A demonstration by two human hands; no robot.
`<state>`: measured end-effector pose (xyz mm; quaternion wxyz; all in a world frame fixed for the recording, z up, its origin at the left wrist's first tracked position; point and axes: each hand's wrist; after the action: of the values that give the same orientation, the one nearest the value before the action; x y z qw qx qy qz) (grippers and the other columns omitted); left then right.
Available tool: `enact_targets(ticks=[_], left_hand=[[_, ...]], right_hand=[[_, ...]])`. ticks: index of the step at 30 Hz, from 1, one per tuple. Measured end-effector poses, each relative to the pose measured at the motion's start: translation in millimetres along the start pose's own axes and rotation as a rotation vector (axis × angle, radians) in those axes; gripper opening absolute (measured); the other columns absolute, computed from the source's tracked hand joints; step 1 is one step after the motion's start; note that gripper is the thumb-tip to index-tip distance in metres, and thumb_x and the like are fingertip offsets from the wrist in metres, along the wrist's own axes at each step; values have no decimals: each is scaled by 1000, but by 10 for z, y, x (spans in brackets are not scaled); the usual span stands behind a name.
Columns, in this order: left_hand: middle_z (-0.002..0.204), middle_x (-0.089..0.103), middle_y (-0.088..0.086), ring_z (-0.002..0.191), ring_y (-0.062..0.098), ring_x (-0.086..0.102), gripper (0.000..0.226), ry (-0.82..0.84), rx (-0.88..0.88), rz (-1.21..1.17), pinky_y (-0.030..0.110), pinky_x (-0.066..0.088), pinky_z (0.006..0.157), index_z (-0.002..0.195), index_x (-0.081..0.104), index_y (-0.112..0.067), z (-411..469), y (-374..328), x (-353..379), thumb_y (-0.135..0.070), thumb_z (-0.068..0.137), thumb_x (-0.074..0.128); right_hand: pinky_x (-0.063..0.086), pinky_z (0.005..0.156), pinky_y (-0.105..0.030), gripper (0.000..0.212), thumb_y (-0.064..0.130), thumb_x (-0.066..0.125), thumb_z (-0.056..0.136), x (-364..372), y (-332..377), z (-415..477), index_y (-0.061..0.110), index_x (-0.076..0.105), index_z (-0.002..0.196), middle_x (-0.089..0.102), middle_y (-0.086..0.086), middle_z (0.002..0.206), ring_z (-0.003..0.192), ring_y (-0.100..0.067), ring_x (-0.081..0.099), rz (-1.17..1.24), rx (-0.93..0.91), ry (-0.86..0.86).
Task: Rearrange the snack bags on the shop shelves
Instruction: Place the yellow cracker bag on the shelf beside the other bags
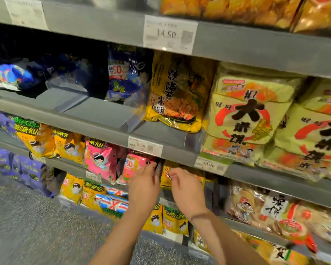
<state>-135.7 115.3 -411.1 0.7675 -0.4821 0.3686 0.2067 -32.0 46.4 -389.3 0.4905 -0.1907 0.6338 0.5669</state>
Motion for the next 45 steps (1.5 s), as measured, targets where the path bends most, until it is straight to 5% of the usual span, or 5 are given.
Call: enact_targets(ticks=[14, 25, 29, 36, 45], left_hand=[[144, 36, 13, 132, 30, 35, 67, 85, -45, -133, 36, 31, 103, 148, 20, -11, -131, 636, 1999, -29, 92, 52], [136, 44, 22, 122, 41, 42, 74, -79, -95, -147, 45, 32, 100, 147, 19, -10, 119, 860, 2539, -36, 88, 57], [133, 48, 24, 122, 41, 42, 70, -85, -104, -145, 44, 32, 100, 144, 24, -7, 130, 901, 2555, -35, 89, 57], [135, 47, 21, 123, 37, 44, 60, 12, -102, -196, 42, 37, 100, 141, 31, -6, 170, 839, 2487, -34, 92, 51], [146, 34, 25, 133, 36, 35, 61, 223, -174, -249, 37, 29, 103, 148, 16, -7, 494, 644, 2569, -34, 98, 37]], right_hand=[[30, 104, -33, 58, 27, 55, 90, 1384, -1751, 212, 12, 30, 140, 39, -10, 137, 128, -28, 37, 87, 290, -157], [43, 102, -45, 97, 56, 66, 76, 1613, -2311, 602, 12, 18, 147, 38, -9, 147, 127, -31, 46, 628, 445, -220], [45, 78, -31, 62, 53, 69, 75, 1637, -2343, 571, 12, 52, 118, 63, -4, 112, 95, -21, 57, 667, 468, -302], [44, 76, -33, 34, 40, 69, 80, 1527, -2369, 394, 21, 50, 101, 59, 4, 93, 89, -19, 56, 755, 406, -425], [47, 71, -33, 44, 40, 65, 83, 1443, -2365, 171, 16, 48, 116, 64, 3, 100, 89, -20, 61, 610, 308, -697]])
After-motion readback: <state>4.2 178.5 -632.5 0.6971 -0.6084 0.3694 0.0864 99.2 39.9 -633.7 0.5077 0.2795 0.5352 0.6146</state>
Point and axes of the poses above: each hand's wrist, its own z-axis towards the middle knuckle, its own x-axis out of the palm, y = z × x
